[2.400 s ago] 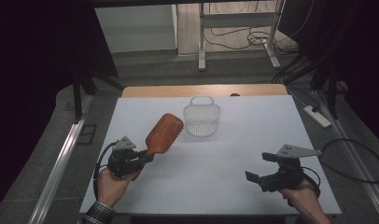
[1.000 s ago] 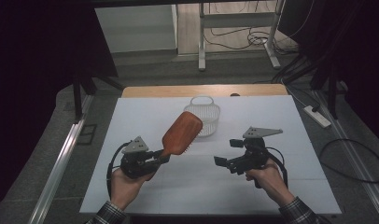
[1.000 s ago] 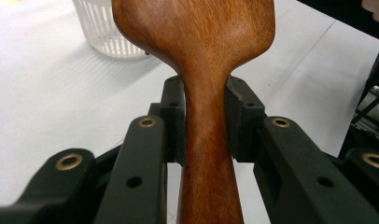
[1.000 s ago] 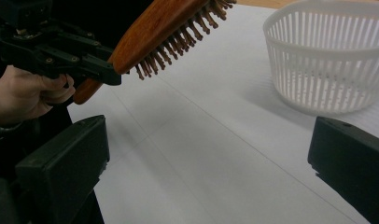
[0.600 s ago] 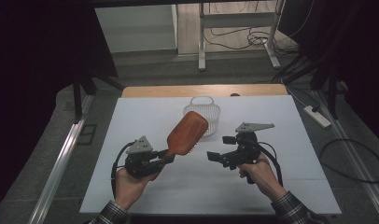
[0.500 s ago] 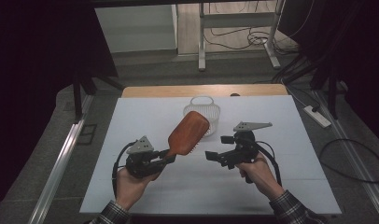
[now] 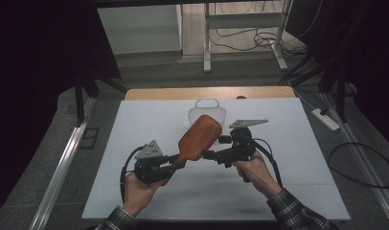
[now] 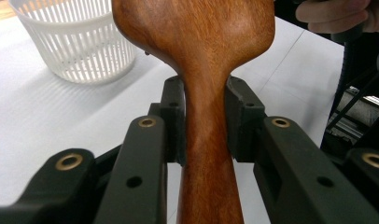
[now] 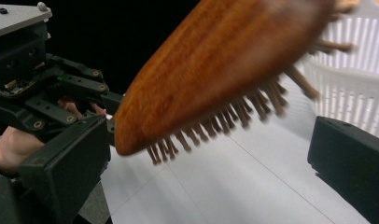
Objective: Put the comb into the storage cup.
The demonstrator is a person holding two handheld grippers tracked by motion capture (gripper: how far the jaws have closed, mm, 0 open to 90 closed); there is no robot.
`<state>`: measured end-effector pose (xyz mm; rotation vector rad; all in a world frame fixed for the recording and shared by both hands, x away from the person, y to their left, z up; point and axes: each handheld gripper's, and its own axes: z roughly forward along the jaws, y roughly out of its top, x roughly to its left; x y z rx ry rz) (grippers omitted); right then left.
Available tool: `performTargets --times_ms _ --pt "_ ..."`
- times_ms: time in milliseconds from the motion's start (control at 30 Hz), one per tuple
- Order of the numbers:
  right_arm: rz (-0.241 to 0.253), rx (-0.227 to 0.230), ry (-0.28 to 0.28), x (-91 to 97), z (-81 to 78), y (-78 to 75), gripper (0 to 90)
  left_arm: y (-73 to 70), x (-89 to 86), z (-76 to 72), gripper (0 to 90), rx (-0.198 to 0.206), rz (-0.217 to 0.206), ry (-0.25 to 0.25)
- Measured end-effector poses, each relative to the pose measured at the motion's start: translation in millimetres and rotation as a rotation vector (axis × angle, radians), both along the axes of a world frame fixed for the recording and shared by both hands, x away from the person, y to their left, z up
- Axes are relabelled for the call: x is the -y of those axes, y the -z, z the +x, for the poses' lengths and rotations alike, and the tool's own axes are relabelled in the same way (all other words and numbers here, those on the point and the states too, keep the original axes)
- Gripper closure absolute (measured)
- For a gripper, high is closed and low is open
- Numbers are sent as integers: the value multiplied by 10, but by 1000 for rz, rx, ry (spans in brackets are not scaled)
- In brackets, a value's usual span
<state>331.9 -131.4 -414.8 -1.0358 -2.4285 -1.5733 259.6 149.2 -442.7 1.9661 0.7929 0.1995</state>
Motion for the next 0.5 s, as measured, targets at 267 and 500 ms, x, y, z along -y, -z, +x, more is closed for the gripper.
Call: performTargets --times_ms 267,500 --pt "31 -30 -6 -115 67 6 0 1 38 -8 712 5 -10 7" --pt "71 -73 8 -173 136 30 14 7 69 -17 712 13 -17 10"
